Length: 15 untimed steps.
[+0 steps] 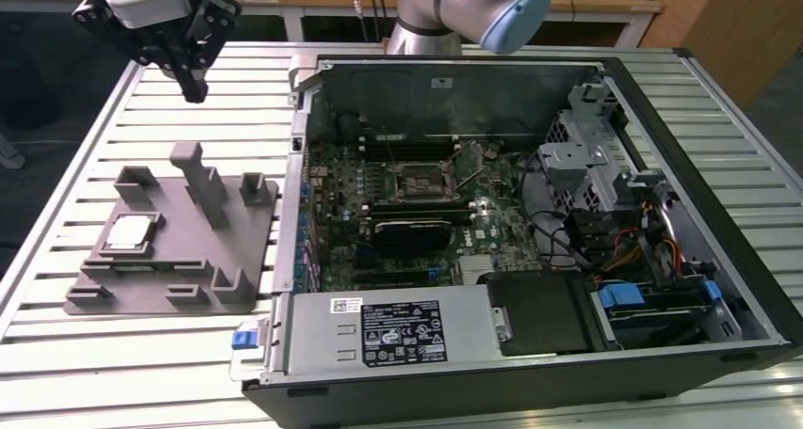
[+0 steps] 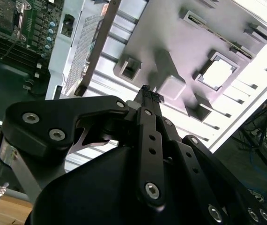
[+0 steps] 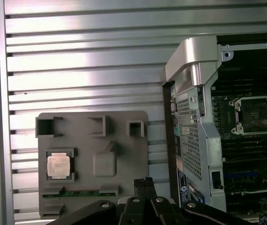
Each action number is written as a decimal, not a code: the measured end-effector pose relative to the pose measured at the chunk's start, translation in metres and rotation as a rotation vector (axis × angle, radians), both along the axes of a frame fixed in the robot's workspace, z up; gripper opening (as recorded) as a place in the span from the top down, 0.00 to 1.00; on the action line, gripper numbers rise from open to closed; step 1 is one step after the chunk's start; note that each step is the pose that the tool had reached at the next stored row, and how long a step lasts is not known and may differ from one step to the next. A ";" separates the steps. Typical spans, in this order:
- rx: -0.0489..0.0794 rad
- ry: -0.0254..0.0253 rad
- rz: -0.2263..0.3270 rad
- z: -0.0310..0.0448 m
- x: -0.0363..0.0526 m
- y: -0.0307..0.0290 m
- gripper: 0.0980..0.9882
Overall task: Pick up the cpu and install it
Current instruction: 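Reach for the cpu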
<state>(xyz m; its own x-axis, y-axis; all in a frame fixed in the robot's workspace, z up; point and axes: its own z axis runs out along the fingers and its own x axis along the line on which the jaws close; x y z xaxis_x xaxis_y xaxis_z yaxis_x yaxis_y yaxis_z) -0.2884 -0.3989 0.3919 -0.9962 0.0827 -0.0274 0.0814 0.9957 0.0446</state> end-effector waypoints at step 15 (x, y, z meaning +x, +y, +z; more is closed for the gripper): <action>0.000 -0.0006 -0.001 -0.0008 -0.0303 0.0000 0.99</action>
<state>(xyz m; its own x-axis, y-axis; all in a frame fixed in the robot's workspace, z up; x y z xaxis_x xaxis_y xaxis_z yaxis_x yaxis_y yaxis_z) -0.3187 -0.3989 0.3912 -0.9961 0.0837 -0.0280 0.0824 0.9956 0.0447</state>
